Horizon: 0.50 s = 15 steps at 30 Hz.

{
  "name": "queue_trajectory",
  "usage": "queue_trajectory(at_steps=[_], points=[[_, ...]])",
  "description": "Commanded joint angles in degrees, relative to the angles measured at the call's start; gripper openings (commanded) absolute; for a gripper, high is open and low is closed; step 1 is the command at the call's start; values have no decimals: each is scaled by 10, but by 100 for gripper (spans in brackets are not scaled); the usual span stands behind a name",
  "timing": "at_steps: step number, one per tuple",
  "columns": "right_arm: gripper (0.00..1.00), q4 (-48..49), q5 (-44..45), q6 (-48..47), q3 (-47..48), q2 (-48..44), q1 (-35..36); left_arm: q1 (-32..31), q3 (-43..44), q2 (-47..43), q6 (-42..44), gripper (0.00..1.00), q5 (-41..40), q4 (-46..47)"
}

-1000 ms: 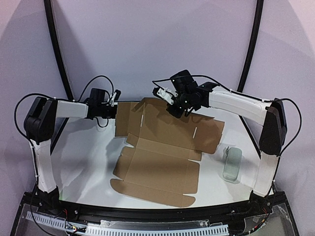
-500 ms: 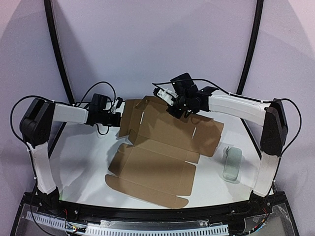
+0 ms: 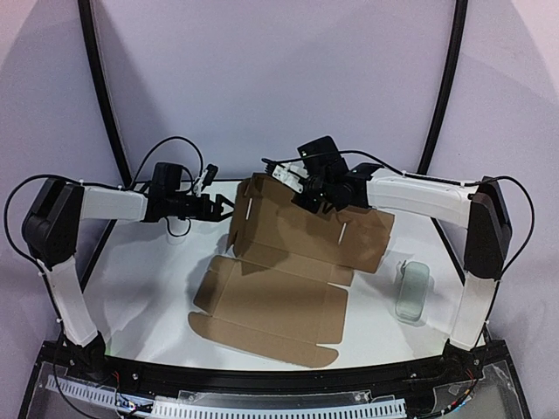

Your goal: Fold the paper box

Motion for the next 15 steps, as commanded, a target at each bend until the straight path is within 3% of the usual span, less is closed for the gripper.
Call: queue_trajectory(at_steps=[1, 15], points=[[0, 55, 16, -19, -7, -10, 9, -3, -26, -19, 13, 98, 58, 1], [0, 193, 75, -136, -87, -1, 55, -3, -54, -22, 27, 98, 56, 10]])
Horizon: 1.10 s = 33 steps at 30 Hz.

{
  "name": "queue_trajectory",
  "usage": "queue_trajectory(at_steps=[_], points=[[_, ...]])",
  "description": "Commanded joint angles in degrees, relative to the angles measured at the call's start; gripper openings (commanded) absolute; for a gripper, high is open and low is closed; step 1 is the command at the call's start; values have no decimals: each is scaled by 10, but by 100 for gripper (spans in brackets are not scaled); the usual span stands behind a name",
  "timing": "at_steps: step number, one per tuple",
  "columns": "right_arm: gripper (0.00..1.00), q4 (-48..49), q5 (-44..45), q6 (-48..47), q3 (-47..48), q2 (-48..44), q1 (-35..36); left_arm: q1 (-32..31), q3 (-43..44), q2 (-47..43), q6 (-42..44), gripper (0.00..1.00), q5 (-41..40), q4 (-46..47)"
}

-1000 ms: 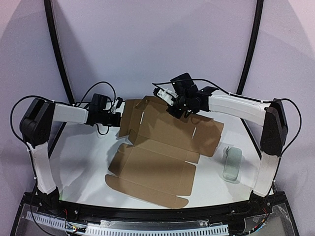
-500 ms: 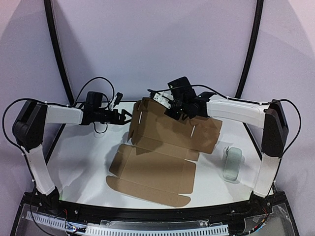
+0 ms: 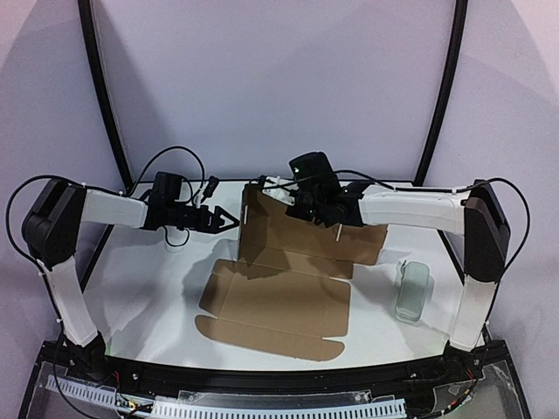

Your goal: Fold the paper box

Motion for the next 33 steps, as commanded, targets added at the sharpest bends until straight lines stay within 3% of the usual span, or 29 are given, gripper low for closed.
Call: queue_trajectory(at_steps=[1, 19, 24, 29, 33], points=[[0, 109, 24, -54, -40, 0, 19, -3, -16, -22, 22, 98, 11, 7], [0, 222, 99, -98, -150, -3, 72, -28, -141, -77, 5, 99, -1, 93], [0, 244, 99, -93, -187, -18, 87, -41, -170, -83, -18, 99, 7, 169], [0, 264, 108, -96, -217, -18, 101, -61, -178, -86, 3, 99, -55, 169], [0, 286, 125, -101, -236, -11, 110, -93, -208, -102, 7, 99, -142, 227]])
